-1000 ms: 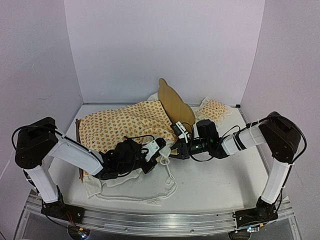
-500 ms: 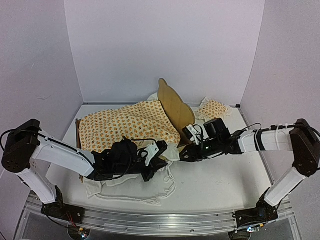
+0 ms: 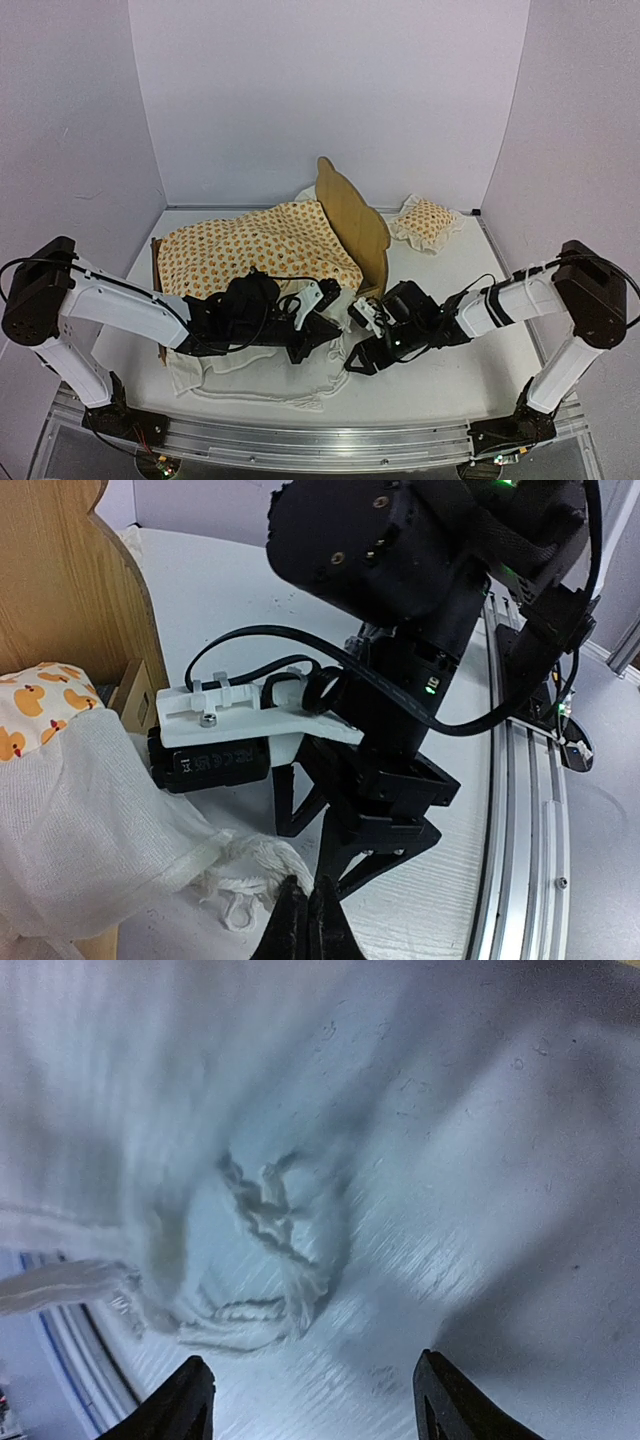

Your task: Set up the pet bed

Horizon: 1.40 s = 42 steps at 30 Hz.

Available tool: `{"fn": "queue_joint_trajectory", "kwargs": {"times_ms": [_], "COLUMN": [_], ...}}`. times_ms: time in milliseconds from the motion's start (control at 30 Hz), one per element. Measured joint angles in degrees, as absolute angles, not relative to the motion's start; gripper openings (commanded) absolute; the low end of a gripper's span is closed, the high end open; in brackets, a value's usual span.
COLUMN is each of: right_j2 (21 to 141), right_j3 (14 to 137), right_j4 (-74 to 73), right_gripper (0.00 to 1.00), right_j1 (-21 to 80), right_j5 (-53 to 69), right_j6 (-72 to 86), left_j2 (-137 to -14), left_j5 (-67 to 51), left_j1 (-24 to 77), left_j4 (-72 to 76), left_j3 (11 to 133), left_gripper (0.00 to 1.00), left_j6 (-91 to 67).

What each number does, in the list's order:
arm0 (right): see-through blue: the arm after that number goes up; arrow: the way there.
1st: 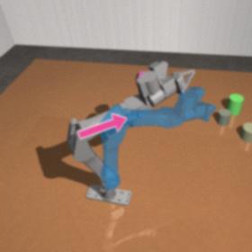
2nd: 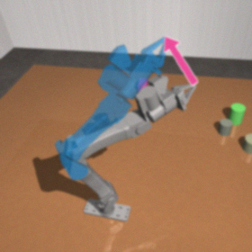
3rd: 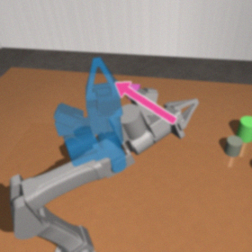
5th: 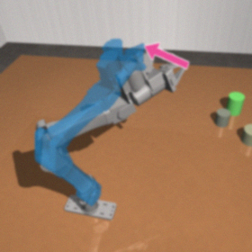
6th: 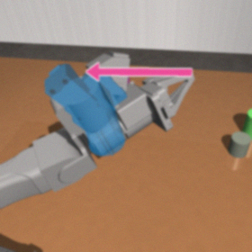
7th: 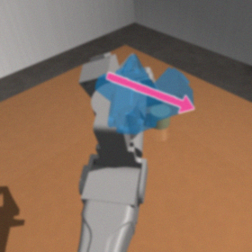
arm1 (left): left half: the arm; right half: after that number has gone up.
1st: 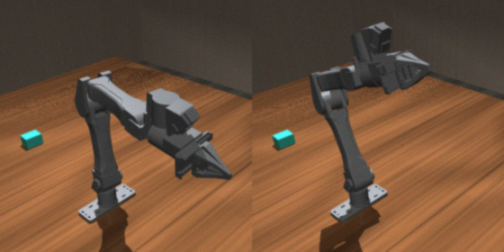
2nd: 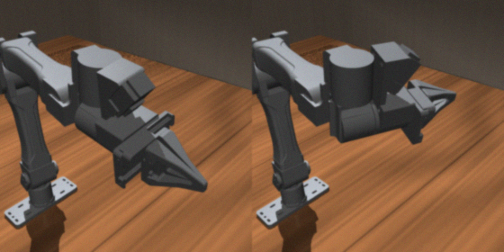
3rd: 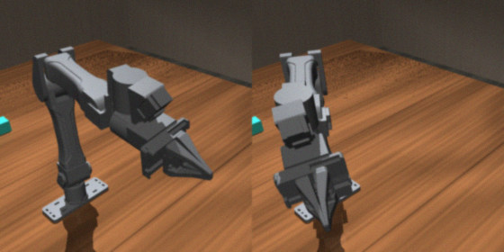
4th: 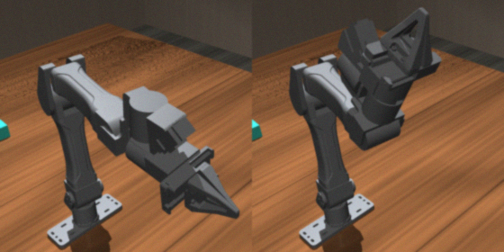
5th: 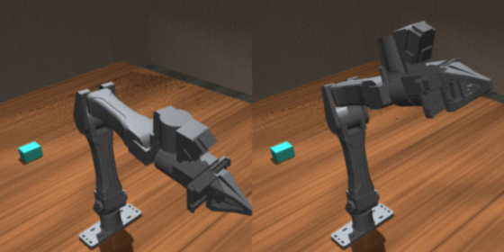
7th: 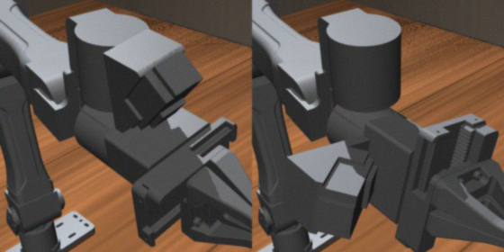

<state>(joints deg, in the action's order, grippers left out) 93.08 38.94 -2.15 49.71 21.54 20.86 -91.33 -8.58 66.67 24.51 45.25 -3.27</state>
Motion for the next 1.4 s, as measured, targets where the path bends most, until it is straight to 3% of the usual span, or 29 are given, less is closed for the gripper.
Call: {"fn": "queue_joint_trajectory", "kwargs": {"times_ms": [167, 333, 433, 600, 833, 1033, 1400], "right_j2": [97.6, 101.1, 101.2, 101.4, 103.5, 104.4, 103.3], "right_j3": [37.6, 36.2, 33.4, 29.6, 29.1, 29.1, 29.1], "right_j4": [12.0, 21.9, 26.3, 32.9, 37.3, 38.4, 32.9], "right_gripper": [0.63, 0.34, 0.24, 0.19, 0.0, 0.0, 0.0], "right_j1": [53.5, 55.2, 55.7, 56.5, 57.3, 57.6, 57.8], "right_j5": [11.9, 2.7, -1.5, -4.6, -7.6, -12.4, -26.6], "right_j6": [21.8, 23.1, 24.4, 26.0, 26.5, 25.5, 20.6], "left_j2": [-90.1, -89.8, -89.4, -89.2, -93.9, -100.0, -100.6], "left_j5": [-7.1, -6.2, -4.8, -0.7, 10.1, 19.1, 34.5], "left_j1": [66.5, 66.4, 66.4, 66.3, 65.0, 63.0, 61.8], "left_j4": [22.5, 22.3, 22.2, 20.8, 21.6, 22.1, 26.2], "left_j3": [45.3, 45.3, 45.6, 50.4, 62.7, 68.5, 66.8], "left_gripper": [0.0, 0.0, 0.0, 0.0, 0.0, 0.0, 0.0], "left_j6": [-3.0, -2.4, -1.0, 3.7, 9.7, 12.6, 13.3]}}
